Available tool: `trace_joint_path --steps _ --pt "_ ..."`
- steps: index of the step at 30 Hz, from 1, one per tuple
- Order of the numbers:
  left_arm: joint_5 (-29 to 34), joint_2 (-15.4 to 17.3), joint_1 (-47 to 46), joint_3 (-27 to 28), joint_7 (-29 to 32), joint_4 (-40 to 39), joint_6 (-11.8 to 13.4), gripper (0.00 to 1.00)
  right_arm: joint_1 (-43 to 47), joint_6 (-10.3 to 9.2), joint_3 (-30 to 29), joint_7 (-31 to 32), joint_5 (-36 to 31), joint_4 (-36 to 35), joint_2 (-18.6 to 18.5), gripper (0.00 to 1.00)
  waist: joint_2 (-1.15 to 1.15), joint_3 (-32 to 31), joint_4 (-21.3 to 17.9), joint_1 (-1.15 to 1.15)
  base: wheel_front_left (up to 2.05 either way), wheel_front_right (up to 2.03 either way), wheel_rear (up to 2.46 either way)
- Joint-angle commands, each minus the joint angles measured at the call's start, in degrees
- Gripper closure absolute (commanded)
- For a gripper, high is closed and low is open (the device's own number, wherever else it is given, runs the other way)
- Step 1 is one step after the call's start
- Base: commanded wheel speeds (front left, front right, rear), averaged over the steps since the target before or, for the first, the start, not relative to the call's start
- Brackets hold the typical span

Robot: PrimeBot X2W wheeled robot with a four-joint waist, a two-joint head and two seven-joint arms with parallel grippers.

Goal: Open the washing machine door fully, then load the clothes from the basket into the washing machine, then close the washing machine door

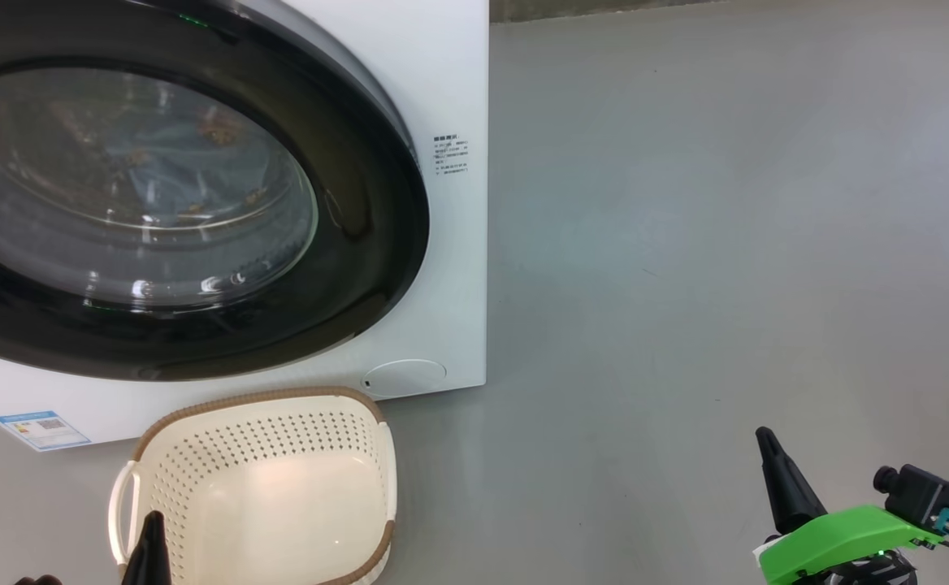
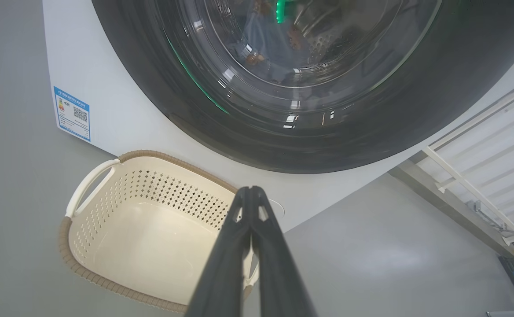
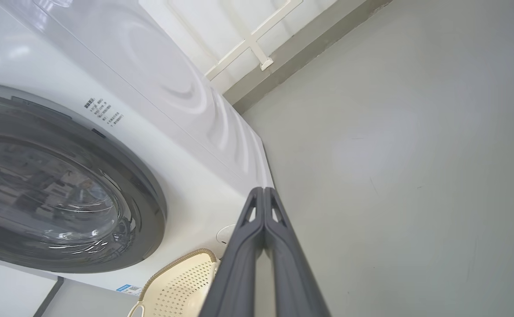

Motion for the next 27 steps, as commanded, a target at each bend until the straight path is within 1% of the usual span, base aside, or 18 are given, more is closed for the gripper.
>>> trace_joint_path --steps 1,27 --pt "-1.65 0.57 -2.49 1.05 0.46 -1.16 0.13 1.0 -0.85 -0.03 -0.04 0.41 1.64 -1.84 -0.48 1.0 0.0 -0.08 0.1 -0.01 0.0 0.0 0.0" --pt "-16.22 0.18 -4.41 1.71 4.84 -1.21 0.12 1.0 -0.57 -0.04 -2.66 4.45 16.01 -4.87 0.08 1.0 0.0 -1.3 1.59 -0.01 0.0 0.0 0.0"
